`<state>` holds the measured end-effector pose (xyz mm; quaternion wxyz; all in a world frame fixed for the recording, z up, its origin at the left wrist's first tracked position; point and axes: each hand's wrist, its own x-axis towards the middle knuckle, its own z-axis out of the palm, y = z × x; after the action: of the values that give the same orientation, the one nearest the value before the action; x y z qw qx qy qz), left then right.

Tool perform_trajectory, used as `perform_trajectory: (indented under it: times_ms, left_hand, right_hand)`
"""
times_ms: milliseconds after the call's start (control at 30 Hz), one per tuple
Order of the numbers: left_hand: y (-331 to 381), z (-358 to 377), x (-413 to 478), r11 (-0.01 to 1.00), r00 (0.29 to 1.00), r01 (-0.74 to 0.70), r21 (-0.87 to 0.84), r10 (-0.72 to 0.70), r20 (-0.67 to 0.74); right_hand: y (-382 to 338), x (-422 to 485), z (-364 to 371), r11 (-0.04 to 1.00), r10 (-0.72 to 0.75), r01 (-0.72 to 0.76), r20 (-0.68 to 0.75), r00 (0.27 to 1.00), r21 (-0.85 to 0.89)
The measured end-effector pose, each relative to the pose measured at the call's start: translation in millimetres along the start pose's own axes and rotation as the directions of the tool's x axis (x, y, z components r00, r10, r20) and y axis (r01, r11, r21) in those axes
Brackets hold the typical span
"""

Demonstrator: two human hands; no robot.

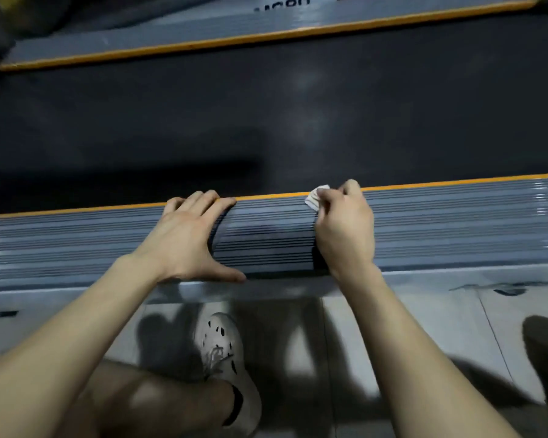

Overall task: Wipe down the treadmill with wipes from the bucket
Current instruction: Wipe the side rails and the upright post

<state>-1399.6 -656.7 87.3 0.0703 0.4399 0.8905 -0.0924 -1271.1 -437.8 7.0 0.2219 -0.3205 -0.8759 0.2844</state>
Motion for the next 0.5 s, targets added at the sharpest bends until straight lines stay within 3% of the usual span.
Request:
perform_trajectory:
  times_ms: [167,267,367,433,500]
  left_hand:
    - [-16,10,-17,0.997,0.998,-0.047,-0.064,0.05,0.045]
    - [-44,5,-41,0.996,0.996,-0.001,-0.088,0.009,0.091]
    - [-74,2,-71,0.984,0.983,0.174,-0.037,-0.172,0.059]
    - [-83,5,-89,0.973,0.971,0.232,0.014,-0.232,0.056]
    - [-83,11,-99,0.967,0.962,0.251,0.05,-0.255,0.097]
  right_hand:
    - [25,-26,-39,0.97,0.164,-0.168,-0.037,0.986,-0.176]
    - [-8,-46,-24,0.947,0.257,-0.264,-0.063,0.964,-0.181]
    - [-104,-83,35,0.999,-0.006,0.012,0.114,0.993,-0.053]
    - [-164,-110,62,0.979,-0.201,0.2,0.287,0.937,0.033]
    - [-184,-118,65,0.961,-0.277,0.259,0.337,0.9,0.097]
